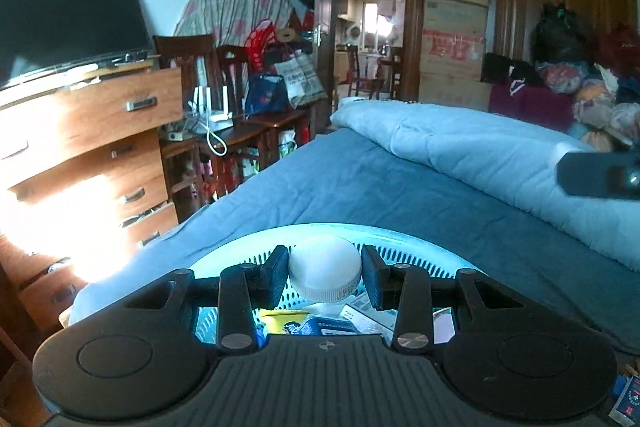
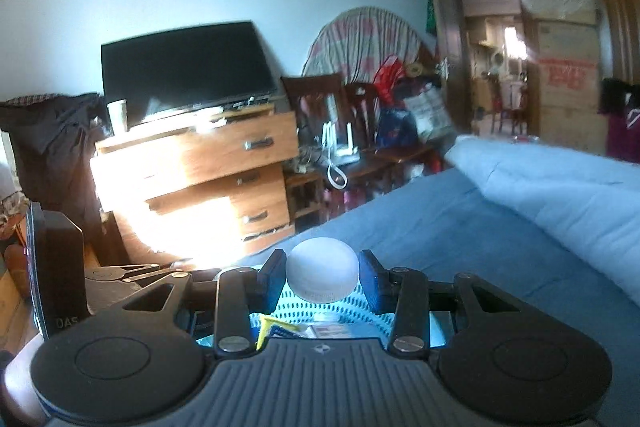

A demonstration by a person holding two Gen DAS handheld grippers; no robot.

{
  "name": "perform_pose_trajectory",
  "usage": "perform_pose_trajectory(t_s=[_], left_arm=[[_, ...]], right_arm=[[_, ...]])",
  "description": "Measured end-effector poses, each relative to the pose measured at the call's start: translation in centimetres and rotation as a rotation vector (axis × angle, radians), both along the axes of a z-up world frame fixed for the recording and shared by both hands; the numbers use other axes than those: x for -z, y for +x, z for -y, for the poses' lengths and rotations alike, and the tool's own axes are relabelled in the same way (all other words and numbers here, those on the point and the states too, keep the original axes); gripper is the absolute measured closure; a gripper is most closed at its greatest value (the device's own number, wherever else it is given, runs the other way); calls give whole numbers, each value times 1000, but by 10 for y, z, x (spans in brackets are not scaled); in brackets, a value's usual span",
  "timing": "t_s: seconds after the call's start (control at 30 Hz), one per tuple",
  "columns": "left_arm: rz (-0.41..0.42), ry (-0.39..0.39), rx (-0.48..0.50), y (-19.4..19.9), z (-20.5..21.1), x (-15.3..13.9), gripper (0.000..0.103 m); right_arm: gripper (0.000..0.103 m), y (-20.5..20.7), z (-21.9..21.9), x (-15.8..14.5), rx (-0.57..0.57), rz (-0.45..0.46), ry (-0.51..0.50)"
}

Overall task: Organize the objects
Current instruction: 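Carry both white caps over the turquoise basket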

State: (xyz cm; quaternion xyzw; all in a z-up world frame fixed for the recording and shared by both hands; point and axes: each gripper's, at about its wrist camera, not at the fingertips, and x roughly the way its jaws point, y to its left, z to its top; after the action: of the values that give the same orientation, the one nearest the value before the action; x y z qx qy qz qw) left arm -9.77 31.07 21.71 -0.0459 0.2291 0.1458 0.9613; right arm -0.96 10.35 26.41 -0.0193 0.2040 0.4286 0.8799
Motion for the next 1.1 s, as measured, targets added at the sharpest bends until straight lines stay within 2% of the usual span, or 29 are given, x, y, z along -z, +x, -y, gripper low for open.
perform_pose_trajectory(t_s=[0.33, 1.1], left_arm=[[-5, -17, -7, 0, -7, 8, 63], [-17, -24, -10, 5, -9, 16, 63]], right_arm=[[61, 5, -34, 19, -16, -30, -34], [61, 11, -41, 40, -24, -47, -54]])
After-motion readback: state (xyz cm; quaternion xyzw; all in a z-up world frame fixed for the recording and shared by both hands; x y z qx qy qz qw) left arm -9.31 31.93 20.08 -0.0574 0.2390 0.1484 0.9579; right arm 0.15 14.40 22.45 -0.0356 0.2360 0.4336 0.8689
